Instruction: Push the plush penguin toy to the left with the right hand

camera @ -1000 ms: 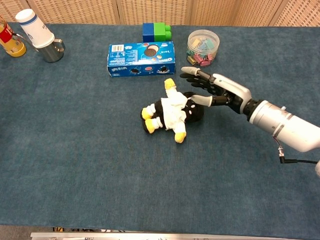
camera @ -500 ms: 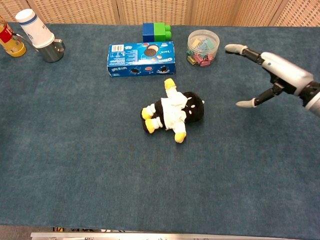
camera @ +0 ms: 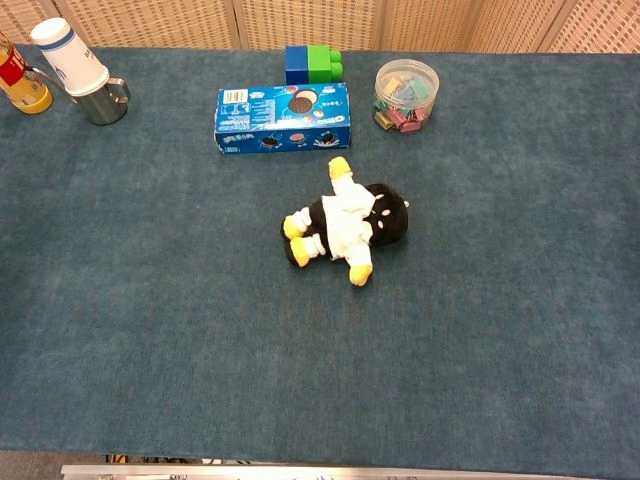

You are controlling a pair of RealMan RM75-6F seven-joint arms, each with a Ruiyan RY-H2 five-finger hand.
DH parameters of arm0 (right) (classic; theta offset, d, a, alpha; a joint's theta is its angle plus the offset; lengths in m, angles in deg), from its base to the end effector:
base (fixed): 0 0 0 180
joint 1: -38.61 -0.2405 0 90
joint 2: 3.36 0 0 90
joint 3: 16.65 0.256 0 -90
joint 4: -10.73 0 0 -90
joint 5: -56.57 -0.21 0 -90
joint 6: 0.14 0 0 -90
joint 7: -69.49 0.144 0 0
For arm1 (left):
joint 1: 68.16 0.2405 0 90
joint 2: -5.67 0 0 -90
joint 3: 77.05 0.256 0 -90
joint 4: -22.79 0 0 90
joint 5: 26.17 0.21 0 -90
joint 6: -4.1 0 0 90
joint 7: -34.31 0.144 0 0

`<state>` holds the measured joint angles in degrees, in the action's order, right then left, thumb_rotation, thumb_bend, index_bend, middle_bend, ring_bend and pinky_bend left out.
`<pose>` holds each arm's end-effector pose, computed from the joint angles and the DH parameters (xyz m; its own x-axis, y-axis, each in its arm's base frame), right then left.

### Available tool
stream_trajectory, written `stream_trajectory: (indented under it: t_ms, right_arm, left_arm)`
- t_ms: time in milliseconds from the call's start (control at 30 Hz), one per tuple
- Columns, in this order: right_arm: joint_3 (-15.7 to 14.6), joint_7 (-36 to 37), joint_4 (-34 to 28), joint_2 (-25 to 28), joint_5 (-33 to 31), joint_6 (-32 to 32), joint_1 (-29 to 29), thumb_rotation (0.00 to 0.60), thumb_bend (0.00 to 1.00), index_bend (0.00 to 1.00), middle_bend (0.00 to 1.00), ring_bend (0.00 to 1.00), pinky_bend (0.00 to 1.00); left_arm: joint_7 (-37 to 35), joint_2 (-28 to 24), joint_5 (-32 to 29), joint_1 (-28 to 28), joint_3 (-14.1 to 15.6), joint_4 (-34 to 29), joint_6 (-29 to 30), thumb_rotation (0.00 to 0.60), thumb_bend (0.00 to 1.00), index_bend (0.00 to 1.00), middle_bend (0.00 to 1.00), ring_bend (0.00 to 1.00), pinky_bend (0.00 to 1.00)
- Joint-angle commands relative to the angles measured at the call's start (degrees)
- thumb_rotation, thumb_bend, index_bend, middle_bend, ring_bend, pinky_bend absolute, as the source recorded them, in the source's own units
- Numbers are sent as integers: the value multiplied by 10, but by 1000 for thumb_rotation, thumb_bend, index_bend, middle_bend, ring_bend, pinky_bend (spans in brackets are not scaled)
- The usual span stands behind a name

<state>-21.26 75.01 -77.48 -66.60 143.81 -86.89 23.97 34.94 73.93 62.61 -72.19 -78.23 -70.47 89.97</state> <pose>-0.3009 -0.2084 0.1578 0.4056 -0.0301 0.9135 -0.9020 -0.1752 0.3947 -0.2983 0.1695 0.1301 0.3284 0.0287 0.9441 0.9439 -0.0469 -0.3269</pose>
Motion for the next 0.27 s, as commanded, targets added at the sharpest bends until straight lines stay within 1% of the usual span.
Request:
stream_trajectory:
  t_ms: [33,133,267]
  right_arm:
    - [-4,7,-2,6,1,-25,29,600,0,14,75,0,0]
    - [-5,14,3,6,4,-38,47,600,0,14,75,0,0]
    - [-3,20,7,5,8,-40,60,600,0,12,75,0,0]
  left_arm:
    - [3,1,3,-2,0,-2,1,600,339,256,268,216,138]
    - [6,2,4,-2,0,-5,1,600,340,256,268,216,138]
    - [9,4,5,-3,1,-5,1,600,340,256,268,216,138]
